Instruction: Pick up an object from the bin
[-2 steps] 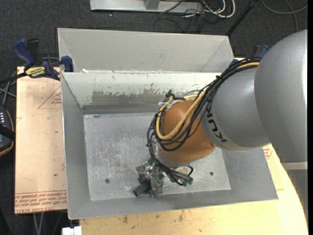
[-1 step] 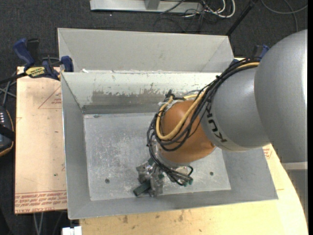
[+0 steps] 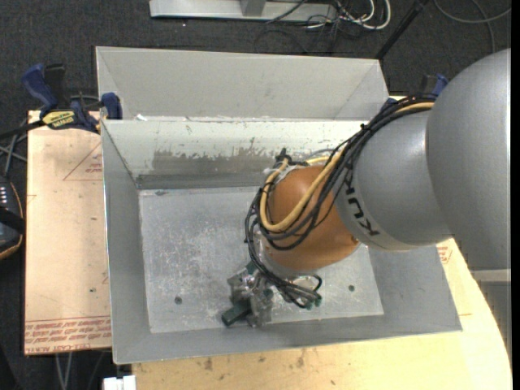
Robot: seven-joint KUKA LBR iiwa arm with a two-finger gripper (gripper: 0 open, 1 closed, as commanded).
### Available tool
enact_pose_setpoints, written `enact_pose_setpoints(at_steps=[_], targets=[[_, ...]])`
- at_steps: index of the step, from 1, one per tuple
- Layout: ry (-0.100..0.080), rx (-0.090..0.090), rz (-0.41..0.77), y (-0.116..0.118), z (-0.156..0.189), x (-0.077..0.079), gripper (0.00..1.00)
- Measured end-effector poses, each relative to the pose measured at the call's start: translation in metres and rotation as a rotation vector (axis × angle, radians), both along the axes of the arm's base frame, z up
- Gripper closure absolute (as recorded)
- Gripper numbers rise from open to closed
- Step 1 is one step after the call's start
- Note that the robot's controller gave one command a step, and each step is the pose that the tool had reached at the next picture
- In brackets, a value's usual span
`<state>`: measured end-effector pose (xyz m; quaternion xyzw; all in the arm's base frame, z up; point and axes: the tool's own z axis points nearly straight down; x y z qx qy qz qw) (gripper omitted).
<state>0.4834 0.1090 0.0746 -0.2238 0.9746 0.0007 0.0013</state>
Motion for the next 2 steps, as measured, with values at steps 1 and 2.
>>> enact_pose_setpoints(at_steps=[1, 2], targets=[[0.011, -0.002, 0.0, 0.0, 0.017, -0.003, 1.0], [0.006, -0.001, 0.0, 0.0, 0.042, -0.001, 1.0]])
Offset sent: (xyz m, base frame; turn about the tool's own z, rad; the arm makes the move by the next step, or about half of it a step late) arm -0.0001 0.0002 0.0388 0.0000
